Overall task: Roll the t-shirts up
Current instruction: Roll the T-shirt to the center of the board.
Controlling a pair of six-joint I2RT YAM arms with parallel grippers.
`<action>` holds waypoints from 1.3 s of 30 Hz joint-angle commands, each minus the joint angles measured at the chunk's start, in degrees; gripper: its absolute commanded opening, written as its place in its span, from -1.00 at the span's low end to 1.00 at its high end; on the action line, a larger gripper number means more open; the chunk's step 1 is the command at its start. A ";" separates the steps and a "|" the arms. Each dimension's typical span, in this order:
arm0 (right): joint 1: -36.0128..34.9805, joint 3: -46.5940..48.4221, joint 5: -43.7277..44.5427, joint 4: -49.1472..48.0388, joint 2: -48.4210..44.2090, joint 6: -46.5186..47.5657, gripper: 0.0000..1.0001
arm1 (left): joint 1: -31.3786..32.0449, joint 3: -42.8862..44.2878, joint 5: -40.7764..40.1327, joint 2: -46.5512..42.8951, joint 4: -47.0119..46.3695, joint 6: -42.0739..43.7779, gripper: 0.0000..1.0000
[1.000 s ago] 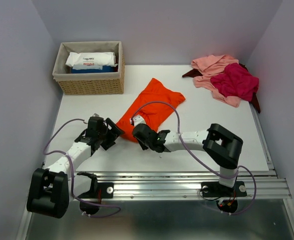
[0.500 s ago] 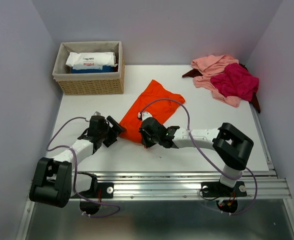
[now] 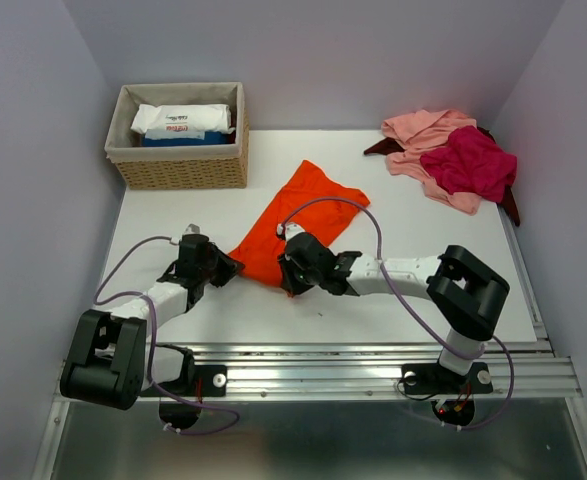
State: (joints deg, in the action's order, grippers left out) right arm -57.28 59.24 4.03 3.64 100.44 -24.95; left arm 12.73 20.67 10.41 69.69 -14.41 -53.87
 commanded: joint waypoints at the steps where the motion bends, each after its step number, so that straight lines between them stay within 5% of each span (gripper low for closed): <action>1: 0.32 -0.01 0.27 -1.45 -2.88 3.50 -0.33 | -0.16 2.71 -1.80 0.27 1.22 1.66 -0.99; 2: 0.32 0.78 2.88 0.47 -2.97 4.81 0.03 | -0.16 3.84 -1.98 0.44 3.15 1.92 -1.00; 5: -0.90 1.66 9.57 3.39 -4.11 8.93 0.39 | -0.16 5.69 -1.72 0.10 6.75 1.92 -1.00; 12: -7.93 1.67 23.91 4.19 -5.08 18.08 0.78 | -0.25 9.12 -2.24 -1.66 13.87 1.75 -1.00; 30: -15.85 8.17 31.83 -8.38 6.78 24.25 0.79 | -0.51 12.91 -0.92 1.06 18.98 1.66 -1.00; 39: -15.85 9.05 38.24 -15.15 13.37 27.32 0.56 | -1.04 12.91 -0.57 0.80 19.16 2.01 -1.00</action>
State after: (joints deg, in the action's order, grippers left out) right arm -72.64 66.72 37.21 -5.15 111.42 0.30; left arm 12.25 31.97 9.43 71.48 4.23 -52.75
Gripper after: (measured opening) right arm 0.804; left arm 0.052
